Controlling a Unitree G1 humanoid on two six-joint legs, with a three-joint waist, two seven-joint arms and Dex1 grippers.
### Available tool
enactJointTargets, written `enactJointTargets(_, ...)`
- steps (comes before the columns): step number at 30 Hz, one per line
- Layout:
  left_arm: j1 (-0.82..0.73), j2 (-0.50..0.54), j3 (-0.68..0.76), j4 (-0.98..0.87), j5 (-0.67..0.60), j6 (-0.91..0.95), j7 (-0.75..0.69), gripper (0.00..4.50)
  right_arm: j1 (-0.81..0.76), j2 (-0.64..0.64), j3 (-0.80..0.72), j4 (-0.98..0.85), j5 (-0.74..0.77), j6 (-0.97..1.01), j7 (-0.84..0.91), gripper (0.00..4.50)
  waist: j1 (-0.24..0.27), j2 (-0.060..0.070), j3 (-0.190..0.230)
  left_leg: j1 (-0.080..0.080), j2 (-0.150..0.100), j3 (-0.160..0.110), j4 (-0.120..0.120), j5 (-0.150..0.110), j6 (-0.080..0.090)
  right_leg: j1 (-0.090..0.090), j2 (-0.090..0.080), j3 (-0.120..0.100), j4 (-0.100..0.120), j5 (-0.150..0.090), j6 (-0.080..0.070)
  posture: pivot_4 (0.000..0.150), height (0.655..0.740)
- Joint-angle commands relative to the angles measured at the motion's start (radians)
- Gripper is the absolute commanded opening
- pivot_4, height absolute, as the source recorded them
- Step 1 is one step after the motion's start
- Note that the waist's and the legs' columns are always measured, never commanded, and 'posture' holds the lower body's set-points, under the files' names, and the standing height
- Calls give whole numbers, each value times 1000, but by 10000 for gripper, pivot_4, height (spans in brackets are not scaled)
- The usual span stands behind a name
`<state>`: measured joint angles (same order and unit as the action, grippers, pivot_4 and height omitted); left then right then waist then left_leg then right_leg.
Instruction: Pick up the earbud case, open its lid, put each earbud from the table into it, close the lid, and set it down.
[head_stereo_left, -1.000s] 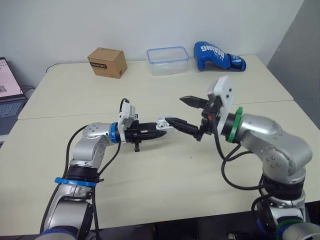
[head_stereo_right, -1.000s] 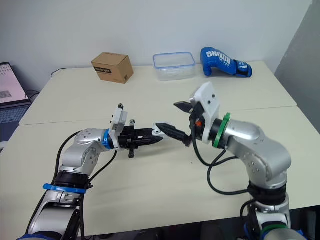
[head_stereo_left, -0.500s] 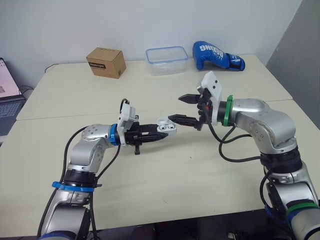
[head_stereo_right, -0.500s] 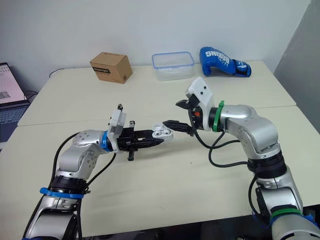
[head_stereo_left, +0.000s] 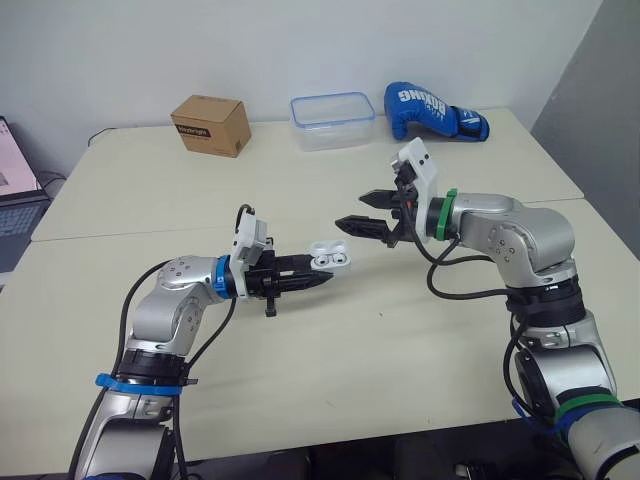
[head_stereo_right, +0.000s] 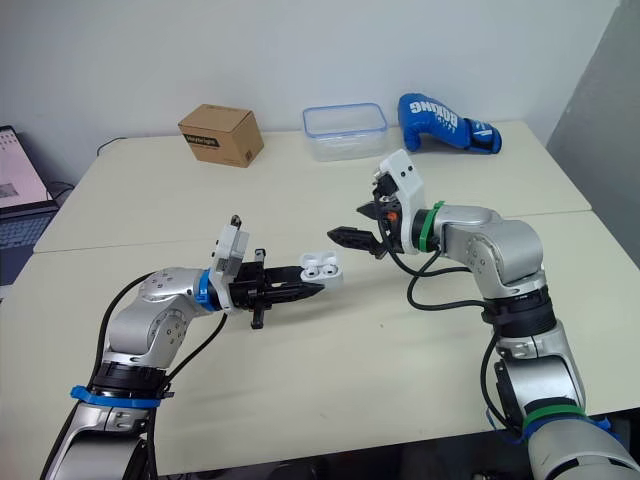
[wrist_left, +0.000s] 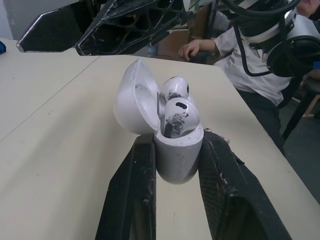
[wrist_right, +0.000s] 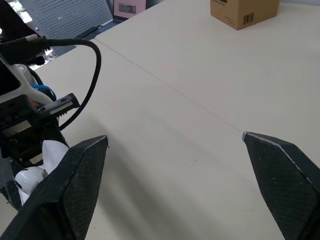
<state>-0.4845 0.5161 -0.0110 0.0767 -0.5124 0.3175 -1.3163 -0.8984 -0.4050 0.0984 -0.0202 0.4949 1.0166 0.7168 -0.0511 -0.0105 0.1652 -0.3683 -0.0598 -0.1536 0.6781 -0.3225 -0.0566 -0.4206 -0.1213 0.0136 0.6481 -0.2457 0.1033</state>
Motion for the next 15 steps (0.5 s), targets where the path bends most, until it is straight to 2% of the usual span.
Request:
enactJointTargets(1, -6, 0, 17, -40, -24, -13, 4, 7890, -38, 6, -32, -16, 25, 8, 0, 44834, 0, 0, 0, 0, 0, 0, 0, 0, 0, 0, 0, 0, 0, 0, 0, 1500, 7307)
enactJointTargets(8, 0, -2, 15, -49, -22, -14, 9, 7890, -35, 4, -20, 6, 4, 4, -2, 44834, 0, 0, 0, 0, 0, 0, 0, 0, 0, 0, 0, 0, 0, 0, 0, 1500, 7307)
enactJointTargets(12, 8, -3, 14, -63, -26, -11, 14, 7890, -47, 7, 0, 81, -43, 13, -44, 44834, 0, 0, 0, 0, 0, 0, 0, 0, 0, 0, 0, 0, 0, 0, 0, 1500, 7307)
enactJointTargets(15, 16, -2, 13, -74, -29, -8, 15, 7890, -38, -12, 25, 107, -79, -1, -46, 38753, 0, 0, 0, 0, 0, 0, 0, 0, 0, 0, 0, 0, 0, 0, 0, 1500, 7307)
